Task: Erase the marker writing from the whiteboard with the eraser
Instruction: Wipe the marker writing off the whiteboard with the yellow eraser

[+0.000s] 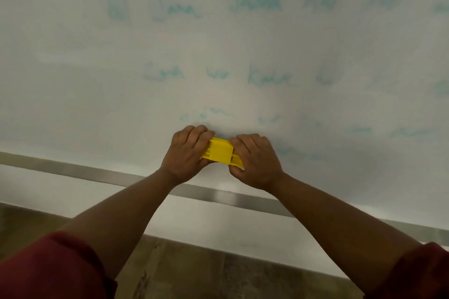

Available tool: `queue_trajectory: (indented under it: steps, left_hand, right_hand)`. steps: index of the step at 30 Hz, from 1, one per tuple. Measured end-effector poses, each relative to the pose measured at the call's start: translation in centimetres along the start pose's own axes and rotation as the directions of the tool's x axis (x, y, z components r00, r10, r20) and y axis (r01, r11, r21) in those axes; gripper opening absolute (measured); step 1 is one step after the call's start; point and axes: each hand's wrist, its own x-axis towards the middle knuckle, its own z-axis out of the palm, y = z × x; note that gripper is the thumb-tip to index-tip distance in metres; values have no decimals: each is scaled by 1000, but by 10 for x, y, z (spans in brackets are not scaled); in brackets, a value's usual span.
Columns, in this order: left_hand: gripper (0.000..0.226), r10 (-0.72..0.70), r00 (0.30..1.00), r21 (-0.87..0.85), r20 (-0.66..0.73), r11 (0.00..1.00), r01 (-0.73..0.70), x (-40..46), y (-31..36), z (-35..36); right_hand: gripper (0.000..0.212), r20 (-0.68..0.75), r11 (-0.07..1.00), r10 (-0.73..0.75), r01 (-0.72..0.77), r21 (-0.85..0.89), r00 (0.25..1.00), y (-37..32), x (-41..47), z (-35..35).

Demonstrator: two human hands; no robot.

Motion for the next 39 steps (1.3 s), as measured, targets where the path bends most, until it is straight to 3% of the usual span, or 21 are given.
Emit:
queue_trajectory:
  steps: [3,7,13,18,25,30,39]
  left_hand:
    - [69,39,997,108,-65,994,-32,21,-19,-30]
    - [74,82,986,156,-144,986,-59,54,-54,-70]
    - [72,235,929,218,-286,960,-176,110,-115,-135]
    - [71,345,866,265,-361,929,-259,154,-157,-183]
    - [66,348,819,231,-455,935,-269,206,-168,-231]
    - [64,359,808,282,-467,927,-249,241,-168,-268]
    - [62,409,760,396,-505,892,-216,280,-192,-328]
  right_hand:
    - [53,-109,988,-89,74,-133,990,-6,43,-20]
    - [46,-291,969,-120,49,-242,949,-17,104,-44]
    - [46,-400,948,-141,7,-317,905,-39,193,-82]
    - [53,-438,917,-119,-71,-393,891,-59,253,-116]
    - [50,-523,892,-187,-79,-446,832,-48,313,-165]
    - [58,-578,890,-284,-14,-456,765,-26,348,-196]
    - [70,-546,896,-319,59,-440,774,-22,414,-250]
